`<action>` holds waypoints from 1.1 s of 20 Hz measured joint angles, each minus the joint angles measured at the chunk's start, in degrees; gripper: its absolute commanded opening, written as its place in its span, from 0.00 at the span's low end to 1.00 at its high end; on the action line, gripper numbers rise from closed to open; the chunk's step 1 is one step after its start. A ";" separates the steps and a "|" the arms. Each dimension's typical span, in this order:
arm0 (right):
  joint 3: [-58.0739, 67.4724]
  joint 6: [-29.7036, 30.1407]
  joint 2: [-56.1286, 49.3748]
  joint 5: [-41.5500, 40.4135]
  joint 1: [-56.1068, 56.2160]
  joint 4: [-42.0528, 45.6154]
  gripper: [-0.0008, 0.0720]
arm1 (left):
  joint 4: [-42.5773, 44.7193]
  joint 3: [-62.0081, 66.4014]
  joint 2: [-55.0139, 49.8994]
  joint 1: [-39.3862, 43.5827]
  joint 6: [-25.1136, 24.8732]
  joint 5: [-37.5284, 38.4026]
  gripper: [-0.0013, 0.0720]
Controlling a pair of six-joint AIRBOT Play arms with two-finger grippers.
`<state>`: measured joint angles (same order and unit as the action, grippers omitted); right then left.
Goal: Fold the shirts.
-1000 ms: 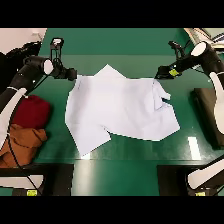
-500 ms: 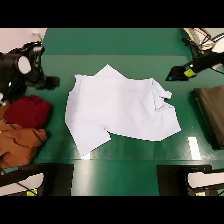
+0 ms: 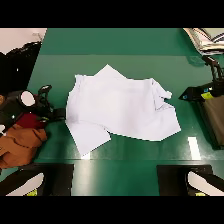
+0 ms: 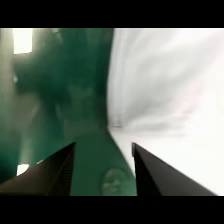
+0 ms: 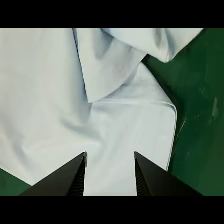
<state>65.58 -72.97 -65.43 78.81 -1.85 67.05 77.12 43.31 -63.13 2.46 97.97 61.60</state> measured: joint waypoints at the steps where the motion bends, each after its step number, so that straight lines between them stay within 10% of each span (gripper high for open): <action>1: -1.55 0.07 1.55 -0.17 -0.33 0.00 0.51 | -1.73 -1.46 0.13 0.00 0.00 -1.46 0.61; 6: -5.64 0.17 6.47 -0.55 -0.98 0.42 0.51 | -6.99 -5.95 0.42 -0.02 0.02 -7.28 0.48; 8: -6.25 0.20 7.26 0.52 -1.05 0.94 0.51 | -7.76 -6.38 0.37 -0.04 0.07 -8.55 0.05; 12: -11.04 -0.17 8.90 2.49 -1.70 4.68 0.51 | -8.63 -4.17 0.50 -0.02 0.00 -9.09 0.05; 14: -16.02 -1.16 10.19 3.04 -3.61 5.79 0.86 | -8.79 -1.79 0.52 -0.02 -1.05 -8.20 0.05; 22: -35.58 -2.56 12.33 -0.11 -12.94 -4.11 0.76 | -9.18 3.76 0.52 -0.02 -4.50 -6.38 0.05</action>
<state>30.00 -75.53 -53.10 78.70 -14.79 62.94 67.94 47.07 -62.61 2.44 93.47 55.22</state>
